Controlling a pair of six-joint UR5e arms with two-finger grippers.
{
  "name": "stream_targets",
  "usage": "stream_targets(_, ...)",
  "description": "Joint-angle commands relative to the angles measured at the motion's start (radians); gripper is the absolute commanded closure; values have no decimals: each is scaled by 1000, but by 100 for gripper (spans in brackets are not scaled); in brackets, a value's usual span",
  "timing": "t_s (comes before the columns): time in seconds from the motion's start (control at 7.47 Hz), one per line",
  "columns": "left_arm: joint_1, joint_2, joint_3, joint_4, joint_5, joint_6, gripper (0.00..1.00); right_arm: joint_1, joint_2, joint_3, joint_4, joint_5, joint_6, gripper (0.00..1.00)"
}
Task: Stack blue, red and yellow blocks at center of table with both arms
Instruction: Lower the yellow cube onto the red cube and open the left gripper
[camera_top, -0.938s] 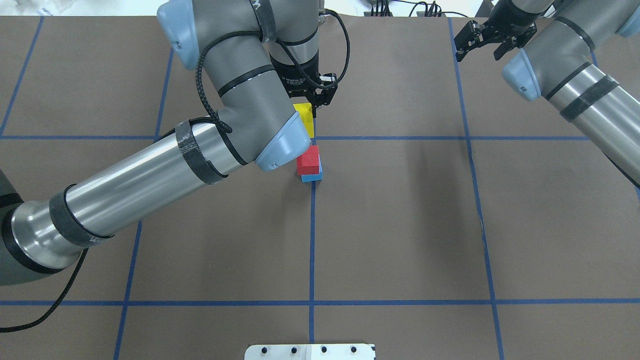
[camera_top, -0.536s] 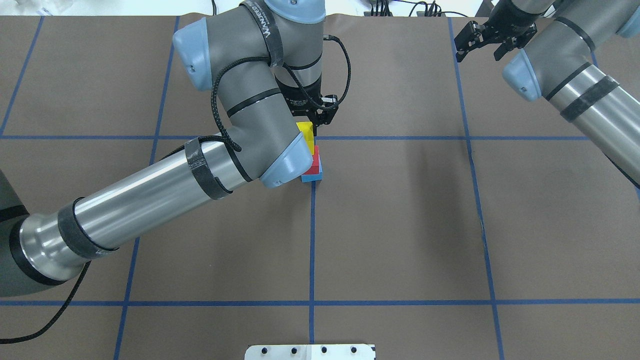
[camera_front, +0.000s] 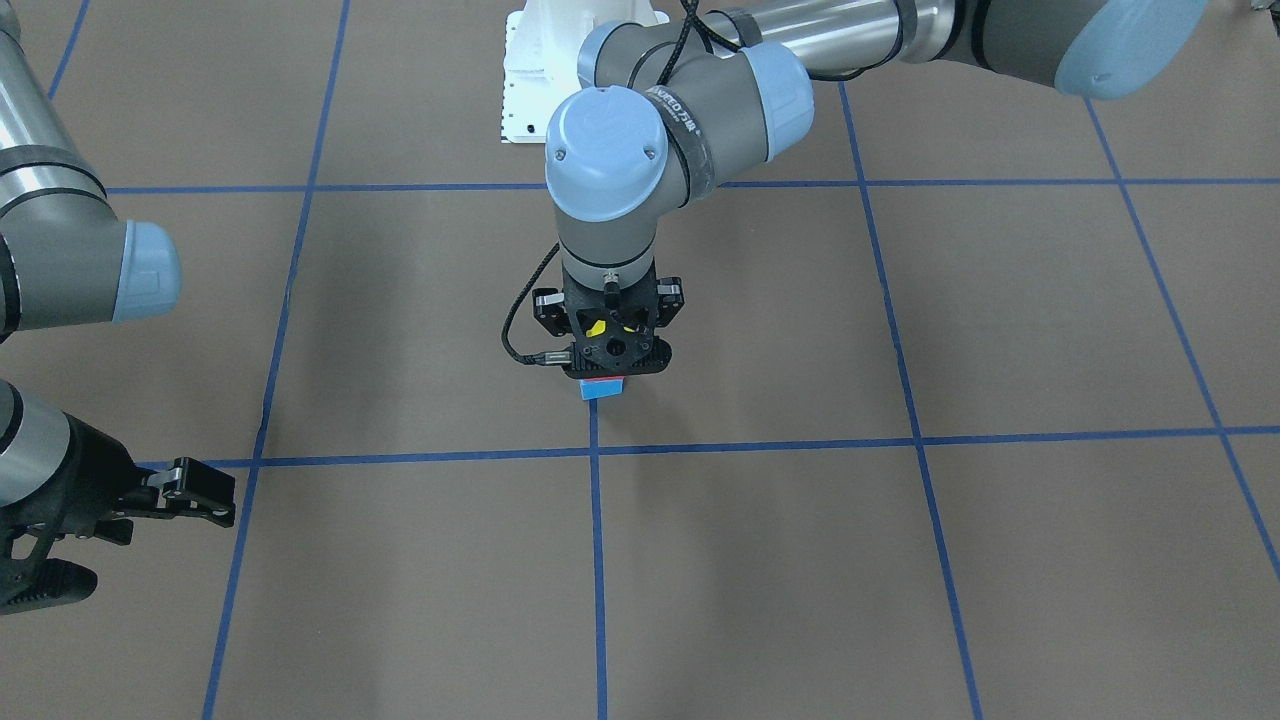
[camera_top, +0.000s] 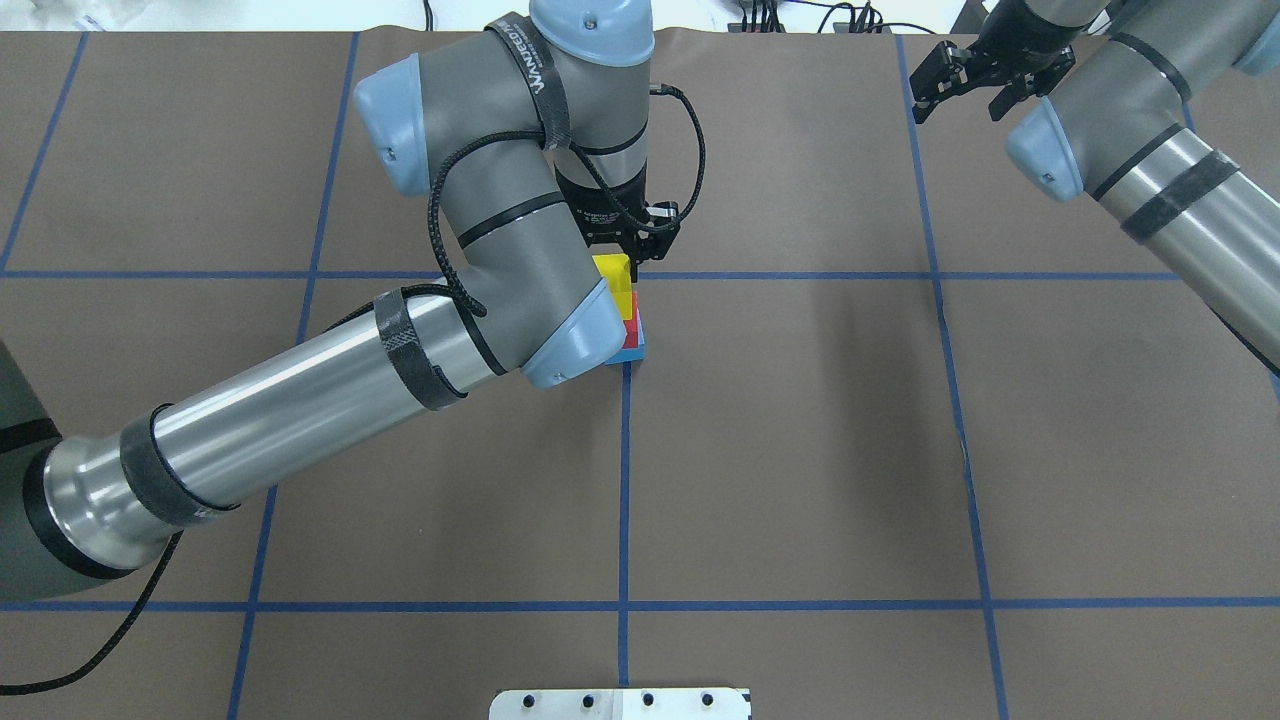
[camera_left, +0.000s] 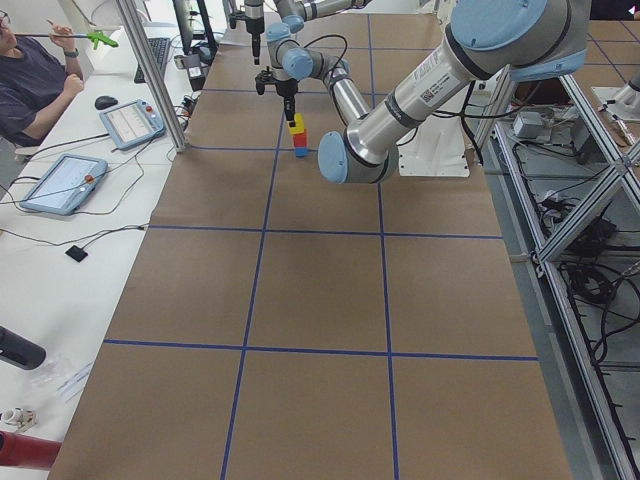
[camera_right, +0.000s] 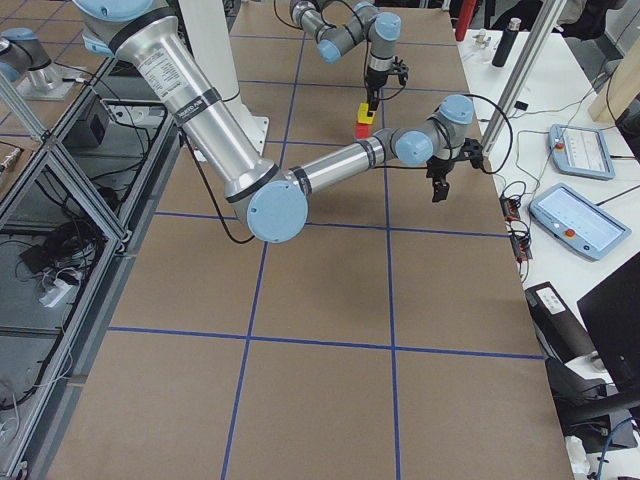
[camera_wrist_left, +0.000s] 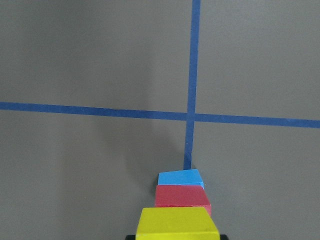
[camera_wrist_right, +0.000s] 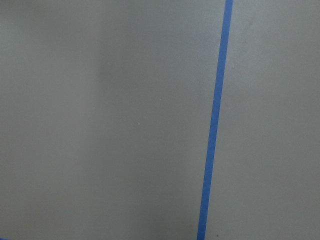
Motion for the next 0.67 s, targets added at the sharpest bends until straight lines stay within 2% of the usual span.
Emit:
stream_targets(0.0,3,0,1,-1,0,0,100,5,0,1,-2,9,0,0)
stream_targets(0.27,8,14,1,-43,-1,-23,100,14,0,0,-2,18,-2,0)
stream_targets(0.4,11,16,1,-45,-1,-26,81,14,0,0,-2,20,-2,0)
stream_targets(0.54,11,16,1,-45,-1,-42,51,15,0,0,-2,20,-2,0)
